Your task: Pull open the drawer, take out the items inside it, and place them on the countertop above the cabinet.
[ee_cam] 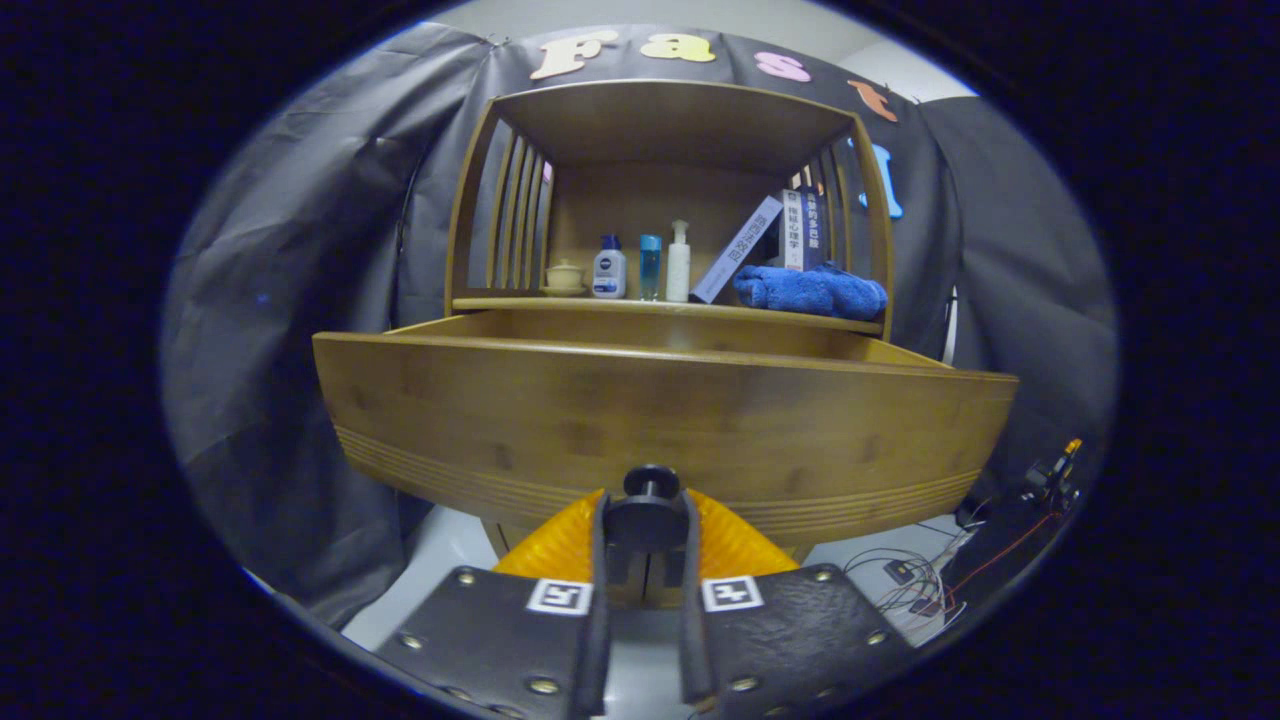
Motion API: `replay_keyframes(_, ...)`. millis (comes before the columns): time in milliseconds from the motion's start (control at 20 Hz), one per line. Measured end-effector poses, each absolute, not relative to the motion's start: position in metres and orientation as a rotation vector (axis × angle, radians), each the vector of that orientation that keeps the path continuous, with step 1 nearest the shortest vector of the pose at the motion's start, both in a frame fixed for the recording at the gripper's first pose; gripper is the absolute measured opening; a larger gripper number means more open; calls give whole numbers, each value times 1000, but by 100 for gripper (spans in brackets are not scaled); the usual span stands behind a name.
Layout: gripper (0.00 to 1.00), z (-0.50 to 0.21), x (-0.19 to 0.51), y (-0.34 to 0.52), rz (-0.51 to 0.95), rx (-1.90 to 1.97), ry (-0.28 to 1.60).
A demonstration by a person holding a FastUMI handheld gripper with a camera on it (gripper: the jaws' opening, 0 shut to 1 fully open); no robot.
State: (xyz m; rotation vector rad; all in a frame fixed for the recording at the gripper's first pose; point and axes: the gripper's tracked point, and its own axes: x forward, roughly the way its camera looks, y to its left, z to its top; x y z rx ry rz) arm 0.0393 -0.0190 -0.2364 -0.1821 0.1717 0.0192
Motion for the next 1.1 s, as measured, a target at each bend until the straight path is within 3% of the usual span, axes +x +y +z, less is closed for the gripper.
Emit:
replay_keyframes(250, 63, -205, 35, -17, 19, -172, 150)
replay_keyframes(400, 70, -168, 28, -13, 15, -151, 100)
replay_keyframes(650, 99, -107, 35, -13, -11, -177, 58)
replay_keyframes(1100, 98, -41, 100, 6, 16, -212, 105)
